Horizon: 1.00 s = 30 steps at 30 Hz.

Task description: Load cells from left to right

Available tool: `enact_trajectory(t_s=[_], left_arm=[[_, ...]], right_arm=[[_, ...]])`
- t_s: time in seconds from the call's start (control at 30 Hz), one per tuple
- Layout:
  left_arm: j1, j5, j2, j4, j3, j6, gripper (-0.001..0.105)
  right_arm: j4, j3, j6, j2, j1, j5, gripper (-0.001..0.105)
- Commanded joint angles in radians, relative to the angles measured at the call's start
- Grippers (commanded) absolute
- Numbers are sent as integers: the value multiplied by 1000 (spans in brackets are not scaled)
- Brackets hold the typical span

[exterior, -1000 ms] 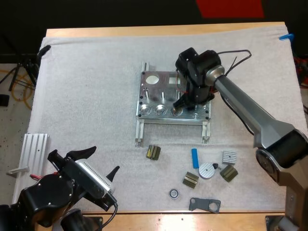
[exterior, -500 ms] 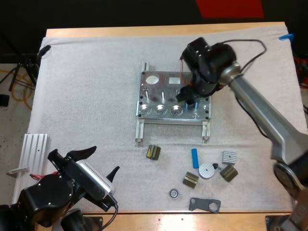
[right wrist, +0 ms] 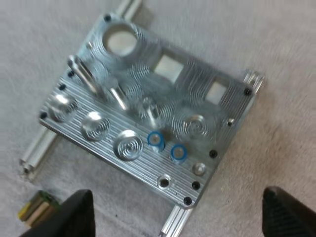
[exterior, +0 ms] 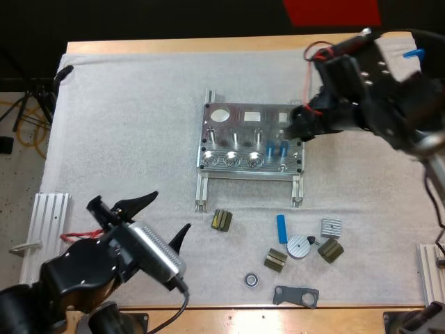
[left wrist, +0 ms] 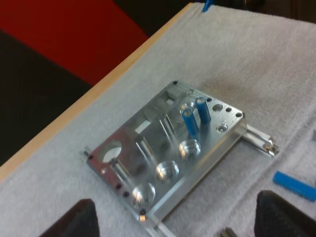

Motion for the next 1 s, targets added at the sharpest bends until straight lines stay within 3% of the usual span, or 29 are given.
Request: enact_trajectory(t_s=[0.0,0.2,0.3,0.37,0.47,0.73,0.97], left_arm=[[0,-18,21,-40,-2,-1,65],[0,21,133,-97,-2,-1,65],[0,98,203,-129,-2,-1,65],[0,213,271,-176,-2,-1,65],[0,292,365,-239,-2,-11,65],[0,308,580,-301,-2,-40,65],[0,357,754,-336,-2,-85,65]], right_arm=[[2,14,4,-46,1,-3,68],[2,146,23,-221,1,-3,68],[-1,221,31,-310,1,-1,68],[-13,295,51,-399,1,-1,68],[-21,378,83,-504,1,-1,68],[-5,573,136,-742,1,-16,68],[26,726,148,-908,1,-159,68]])
